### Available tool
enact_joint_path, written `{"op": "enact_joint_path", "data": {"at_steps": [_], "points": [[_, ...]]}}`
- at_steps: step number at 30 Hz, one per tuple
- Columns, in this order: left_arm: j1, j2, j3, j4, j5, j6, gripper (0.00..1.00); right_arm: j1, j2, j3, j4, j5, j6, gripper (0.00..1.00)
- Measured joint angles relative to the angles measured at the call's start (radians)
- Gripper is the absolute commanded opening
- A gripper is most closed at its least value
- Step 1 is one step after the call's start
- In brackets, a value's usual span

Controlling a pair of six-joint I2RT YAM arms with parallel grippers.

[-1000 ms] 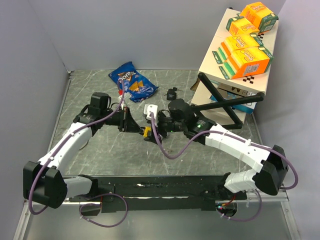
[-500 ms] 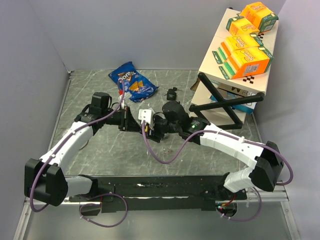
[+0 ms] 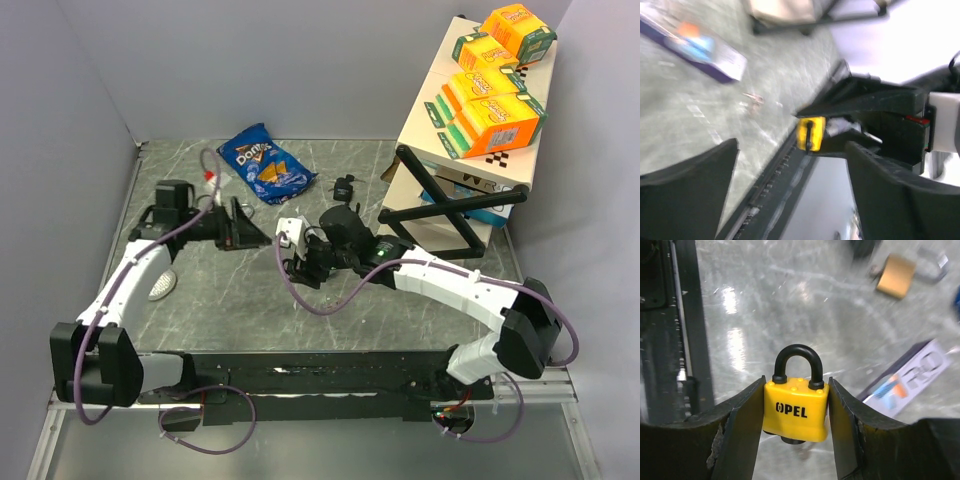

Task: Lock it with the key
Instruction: Place the lock at the center of the board.

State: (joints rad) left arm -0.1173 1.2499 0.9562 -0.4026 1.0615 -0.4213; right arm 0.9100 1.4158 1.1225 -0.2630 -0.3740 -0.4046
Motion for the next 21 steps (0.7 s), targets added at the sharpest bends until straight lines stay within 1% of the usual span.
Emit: {"op": "enact_joint_path", "data": {"at_steps": [3,5,8,11,14,16,21], "points": [[0.106,-0.003,0.018,-0.024,-0.039,0.018,0.96,-0.001,0.025,-0.011,-0.004,0.000,0.097,0.00],[0.157,-0.015,0.026,-0.031,-0.076,0.027,0.96,0.000,0.051,-0.020,-0.008,0.000,0.163,0.00],[0.219,-0.063,0.041,-0.032,-0.192,0.034,0.96,0.009,0.124,-0.021,-0.016,0.021,0.249,0.00],[0.232,-0.109,0.084,-0.032,-0.343,0.034,0.96,0.023,0.206,-0.022,-0.023,0.060,0.319,0.00],[0.234,-0.138,0.111,-0.027,-0.441,0.036,0.96,0.038,0.249,-0.039,-0.025,0.109,0.368,0.00],[0.239,-0.148,0.113,-0.027,-0.468,0.043,0.96,0.048,0.267,-0.043,-0.032,0.138,0.400,0.00],[0.252,-0.146,0.112,-0.032,-0.472,0.070,0.96,0.065,0.311,-0.043,-0.028,0.198,0.473,0.00]]}}
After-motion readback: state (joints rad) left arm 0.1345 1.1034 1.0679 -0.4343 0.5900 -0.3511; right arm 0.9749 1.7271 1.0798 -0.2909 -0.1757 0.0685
